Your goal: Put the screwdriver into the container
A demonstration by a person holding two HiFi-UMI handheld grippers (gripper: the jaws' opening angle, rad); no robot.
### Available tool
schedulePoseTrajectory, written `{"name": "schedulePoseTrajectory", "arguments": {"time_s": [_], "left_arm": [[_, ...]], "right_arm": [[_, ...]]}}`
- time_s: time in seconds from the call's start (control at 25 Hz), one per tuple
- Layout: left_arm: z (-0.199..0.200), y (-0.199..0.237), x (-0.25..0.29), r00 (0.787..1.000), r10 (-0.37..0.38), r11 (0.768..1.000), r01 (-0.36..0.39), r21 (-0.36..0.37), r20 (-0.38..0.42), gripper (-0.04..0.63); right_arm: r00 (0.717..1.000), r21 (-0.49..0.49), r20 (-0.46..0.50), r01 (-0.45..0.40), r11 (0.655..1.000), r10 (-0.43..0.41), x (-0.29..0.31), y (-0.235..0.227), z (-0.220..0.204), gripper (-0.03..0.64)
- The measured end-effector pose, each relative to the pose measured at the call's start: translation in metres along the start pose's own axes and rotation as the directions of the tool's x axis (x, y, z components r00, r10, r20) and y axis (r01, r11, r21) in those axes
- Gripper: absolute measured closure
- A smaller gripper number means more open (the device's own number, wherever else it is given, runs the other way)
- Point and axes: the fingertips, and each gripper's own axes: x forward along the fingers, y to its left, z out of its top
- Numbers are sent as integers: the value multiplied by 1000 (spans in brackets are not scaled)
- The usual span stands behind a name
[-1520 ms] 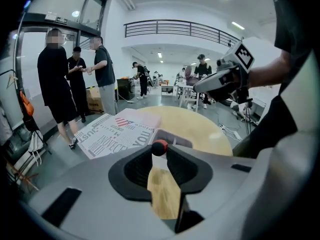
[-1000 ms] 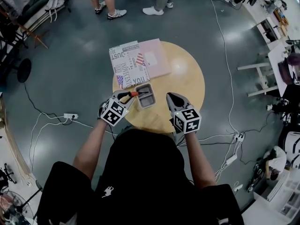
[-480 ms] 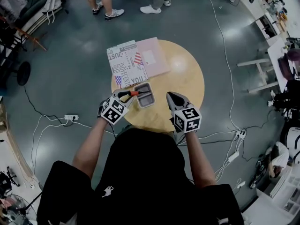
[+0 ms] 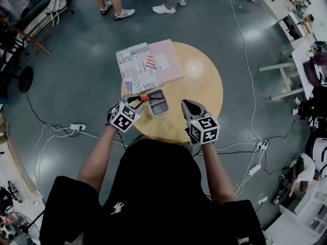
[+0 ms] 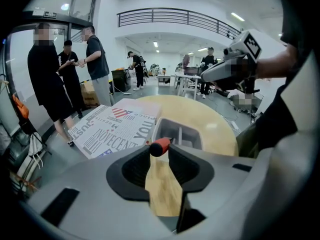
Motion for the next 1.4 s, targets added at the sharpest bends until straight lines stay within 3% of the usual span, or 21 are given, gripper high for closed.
{"name": "schedulePoseTrajectory", "arguments": {"time_s": [0.2,0.8,0.96,1.2,1.4], "left_arm": [[-4,-4,1,1000,8,1000,-8,2,-6,459],[-15,-37,-7,1000,0,1000,0,-15,-7,485],[-19,-38,-4,1000,15,999,-16,-33,-14,447],[-18,-32,-13,998,68,995,-67,-71,12,367],[-5,-26,-39,982,165,977,-150,-154,88,339]], "right_arm": [[1000,-6,0,-2,1000,2,-2,1,0,615],[1000,-31,-11,-18,999,18,-11,10,-5,615],[1000,-35,-13,-23,999,23,-15,13,-8,615],[999,-51,-2,-44,998,44,-18,14,-6,615],[996,-106,29,-84,991,88,-15,14,9,615]]}}
